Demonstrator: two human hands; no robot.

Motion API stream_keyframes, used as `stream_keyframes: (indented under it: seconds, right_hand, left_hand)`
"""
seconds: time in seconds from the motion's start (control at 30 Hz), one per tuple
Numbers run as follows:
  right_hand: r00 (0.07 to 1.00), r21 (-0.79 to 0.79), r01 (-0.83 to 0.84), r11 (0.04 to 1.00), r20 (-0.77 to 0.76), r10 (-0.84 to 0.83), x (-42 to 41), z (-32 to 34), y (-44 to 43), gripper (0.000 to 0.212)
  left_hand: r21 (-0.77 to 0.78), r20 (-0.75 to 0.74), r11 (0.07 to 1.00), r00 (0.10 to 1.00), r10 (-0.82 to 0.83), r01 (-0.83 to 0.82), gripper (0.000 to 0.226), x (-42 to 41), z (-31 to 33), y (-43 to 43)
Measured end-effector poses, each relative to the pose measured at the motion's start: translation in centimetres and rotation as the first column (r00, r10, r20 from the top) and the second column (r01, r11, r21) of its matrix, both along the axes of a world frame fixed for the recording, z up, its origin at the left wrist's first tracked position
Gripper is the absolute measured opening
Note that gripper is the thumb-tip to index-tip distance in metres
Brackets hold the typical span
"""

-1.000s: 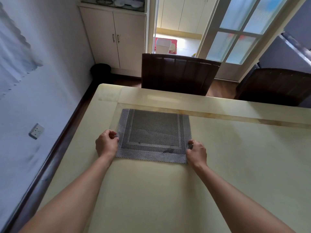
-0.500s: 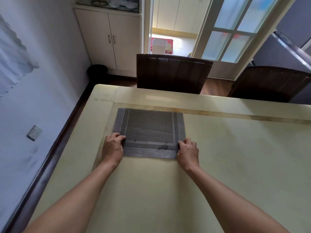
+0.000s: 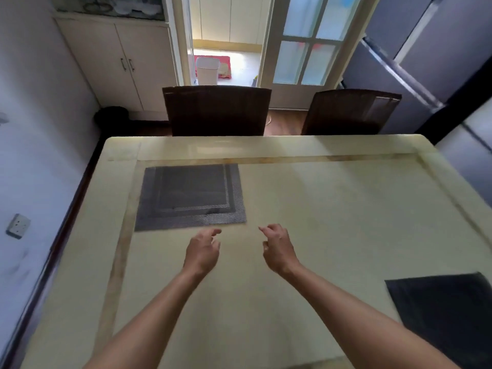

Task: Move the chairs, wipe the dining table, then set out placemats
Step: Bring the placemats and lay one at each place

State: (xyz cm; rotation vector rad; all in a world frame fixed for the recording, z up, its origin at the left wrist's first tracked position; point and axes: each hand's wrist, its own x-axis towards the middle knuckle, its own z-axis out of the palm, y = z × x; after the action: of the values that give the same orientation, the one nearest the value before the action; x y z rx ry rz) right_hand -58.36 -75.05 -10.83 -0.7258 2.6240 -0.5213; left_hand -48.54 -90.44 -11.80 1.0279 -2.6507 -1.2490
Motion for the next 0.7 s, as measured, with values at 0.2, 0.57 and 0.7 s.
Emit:
stream_keyframes:
  seconds: [0.2, 0.57, 0.7]
  right_hand:
    - [0.994, -0.073, 0.105, 0.992, 0.037, -0.103, 1.6, 3.3, 9.7, 0.046]
    - [0.970, -0.038, 0.242, 0.970, 0.037, -0.241, -2.9, 7.1, 40.1, 0.042]
    - [0.950, -0.007, 0.304, 0.953, 0.075, -0.303, -4.3, 6.6, 48.7, 0.042]
  left_hand:
    - [0.114, -0.078, 0.986, 0.991, -0.110, 0.118, 0.029, -2.2, 4.0, 12.5]
    - [0.187, -0.050, 0.980, 0.997, -0.065, 0.073, 0.027, -4.7, 6.0, 37.2]
    - [0.265, 0.027, 0.963, 0.999, 0.046, -0.051, 0.027, -5.0, 4.8, 43.9]
